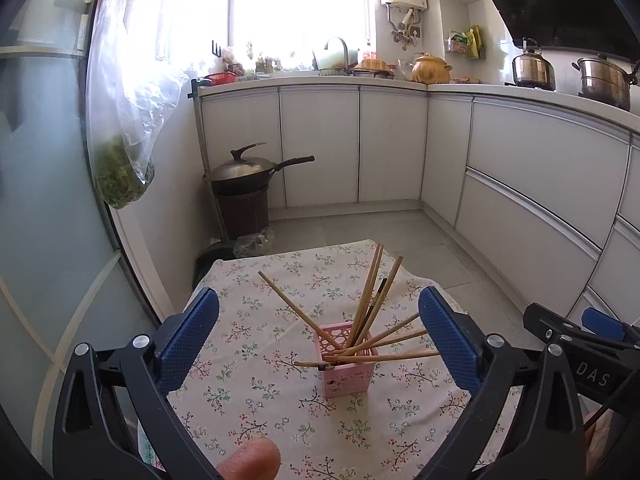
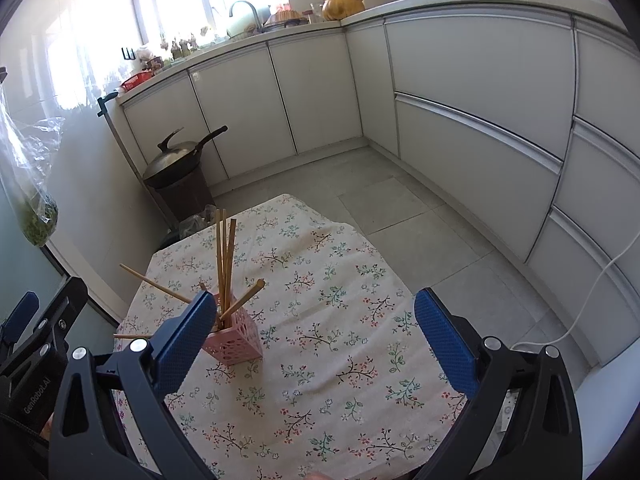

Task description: Organize utensils

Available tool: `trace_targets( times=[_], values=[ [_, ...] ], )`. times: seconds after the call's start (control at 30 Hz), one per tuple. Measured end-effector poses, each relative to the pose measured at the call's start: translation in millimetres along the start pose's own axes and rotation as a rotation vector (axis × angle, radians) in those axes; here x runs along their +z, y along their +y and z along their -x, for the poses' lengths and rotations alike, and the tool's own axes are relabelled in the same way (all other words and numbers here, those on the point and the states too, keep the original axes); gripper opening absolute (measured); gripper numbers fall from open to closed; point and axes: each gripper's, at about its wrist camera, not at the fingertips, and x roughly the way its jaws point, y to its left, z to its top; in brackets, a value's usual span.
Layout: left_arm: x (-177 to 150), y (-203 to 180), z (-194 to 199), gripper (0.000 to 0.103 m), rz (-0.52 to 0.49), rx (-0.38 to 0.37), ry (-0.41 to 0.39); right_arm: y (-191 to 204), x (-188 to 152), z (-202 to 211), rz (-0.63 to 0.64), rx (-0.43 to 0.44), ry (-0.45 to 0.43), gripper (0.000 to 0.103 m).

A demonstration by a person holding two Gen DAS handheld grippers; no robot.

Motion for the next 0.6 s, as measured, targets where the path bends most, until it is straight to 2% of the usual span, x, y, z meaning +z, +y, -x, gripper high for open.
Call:
trace_targets(
  times=[0.6],
  values=[
    [-1.9, -1.1, -3.3, 0.096, -0.007, 0.004, 0.014, -0.8, 0.5, -1.1, 0.0, 0.002, 0.003, 0.097]
  ],
)
